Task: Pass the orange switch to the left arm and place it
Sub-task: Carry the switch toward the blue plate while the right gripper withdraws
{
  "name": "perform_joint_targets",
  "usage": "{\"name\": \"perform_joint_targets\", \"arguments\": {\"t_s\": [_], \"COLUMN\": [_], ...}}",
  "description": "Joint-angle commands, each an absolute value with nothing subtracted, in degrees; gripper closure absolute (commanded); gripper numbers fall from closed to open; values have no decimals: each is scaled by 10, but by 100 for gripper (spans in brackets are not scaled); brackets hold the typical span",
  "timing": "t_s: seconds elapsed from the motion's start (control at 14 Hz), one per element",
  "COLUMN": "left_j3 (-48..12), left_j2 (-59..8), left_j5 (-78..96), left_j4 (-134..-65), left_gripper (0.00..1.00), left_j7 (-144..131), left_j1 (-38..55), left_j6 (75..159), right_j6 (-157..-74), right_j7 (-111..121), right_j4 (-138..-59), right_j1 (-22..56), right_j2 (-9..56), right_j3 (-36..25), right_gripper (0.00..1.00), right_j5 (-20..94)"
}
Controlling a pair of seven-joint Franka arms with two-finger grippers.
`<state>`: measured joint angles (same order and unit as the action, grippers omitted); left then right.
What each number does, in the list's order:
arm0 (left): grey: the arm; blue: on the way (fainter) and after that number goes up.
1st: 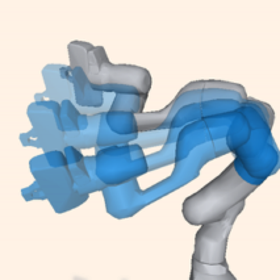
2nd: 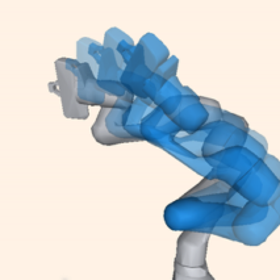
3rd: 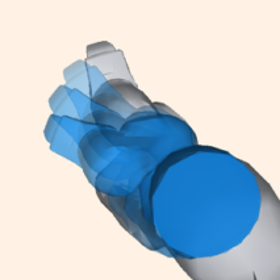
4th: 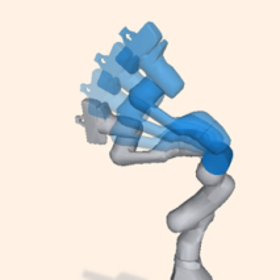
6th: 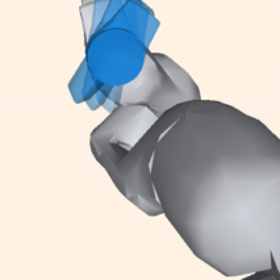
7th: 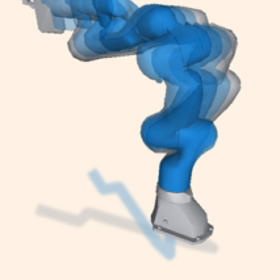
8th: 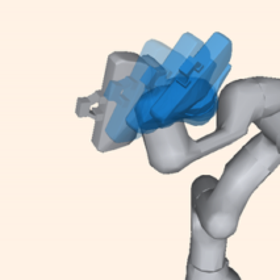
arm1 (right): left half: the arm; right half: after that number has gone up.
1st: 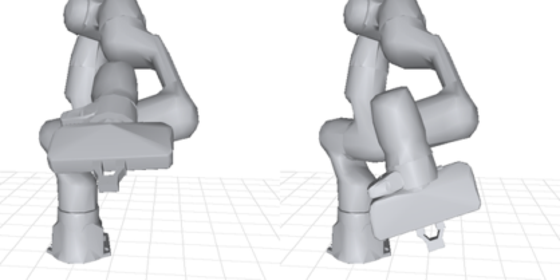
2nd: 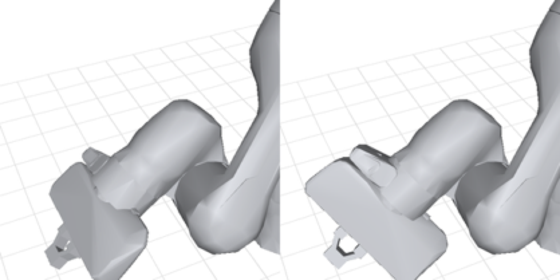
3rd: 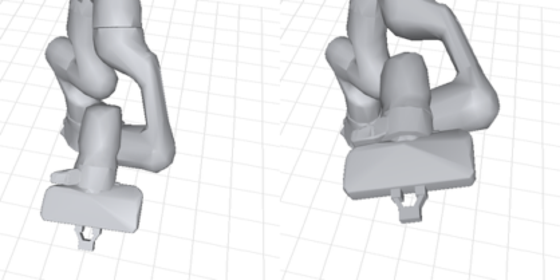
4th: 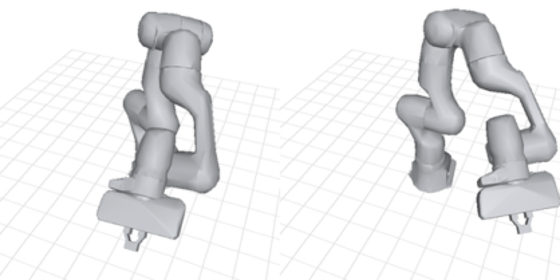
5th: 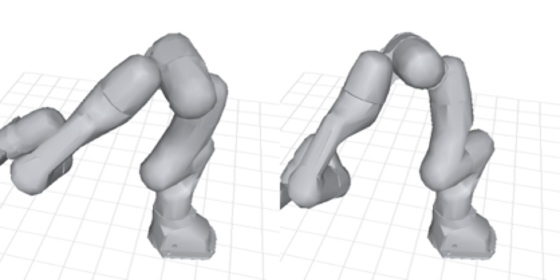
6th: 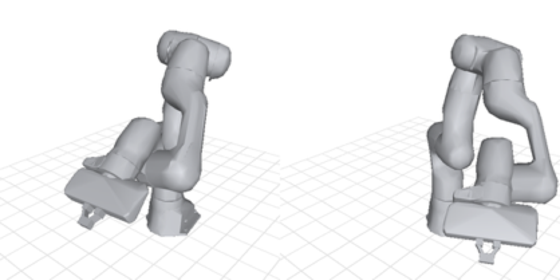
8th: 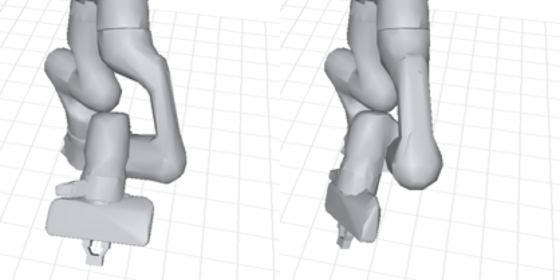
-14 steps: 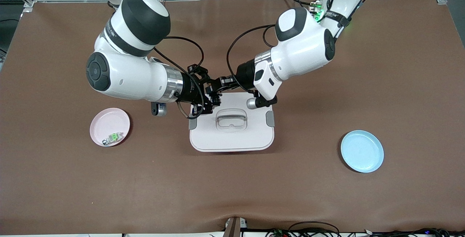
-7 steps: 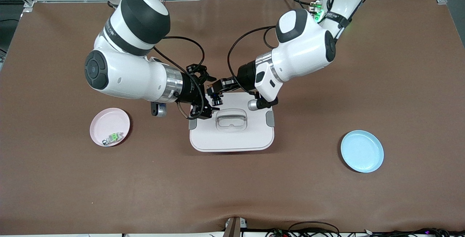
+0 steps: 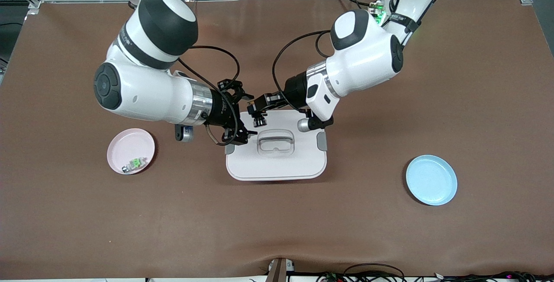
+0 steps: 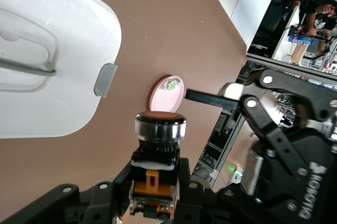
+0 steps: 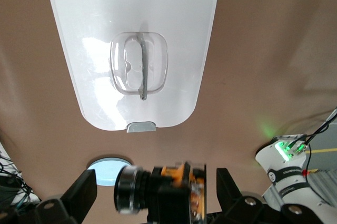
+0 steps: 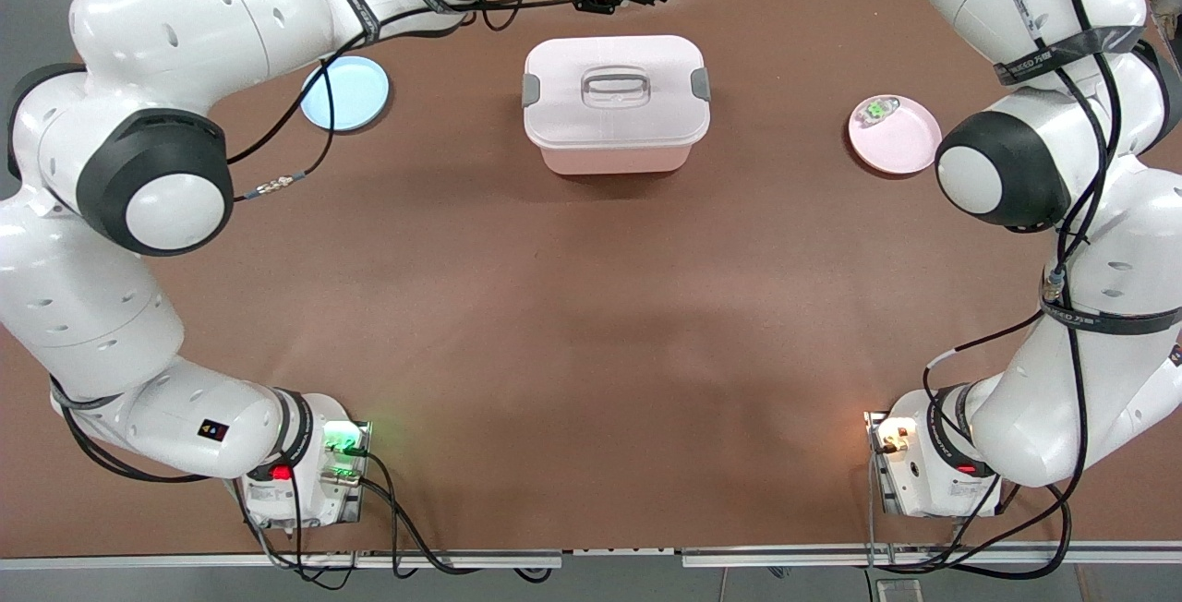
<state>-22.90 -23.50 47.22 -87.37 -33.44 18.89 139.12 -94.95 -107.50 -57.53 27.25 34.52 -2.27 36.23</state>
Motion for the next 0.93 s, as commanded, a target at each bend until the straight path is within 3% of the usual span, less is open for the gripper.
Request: {"name": "perform_joint_targets", "arguments": {"t_s": [0.0,0.36,0.86], "left_j3": [-228,-226,-224], "left_j2": [-204,-172,-95], "left_j5": [475,429,348], "left_j4": [-880,-879,-879], "left_gripper": [100,100,100], "left_j7": [-335,-329,-241], "left_j1": [157,104,3], "left_j6": [1336,1243,1072], "right_j6": [-898,-791,-714], "right_j7": [-999,-802,-496], "right_j4": [-552,-552,-552], "right_j1": [240,172,101], "right_j2": [355,344,308], "right_j3": [-22,-28,-28], "right_gripper": [0,0,0], "right_j5": [370,360,267]}}
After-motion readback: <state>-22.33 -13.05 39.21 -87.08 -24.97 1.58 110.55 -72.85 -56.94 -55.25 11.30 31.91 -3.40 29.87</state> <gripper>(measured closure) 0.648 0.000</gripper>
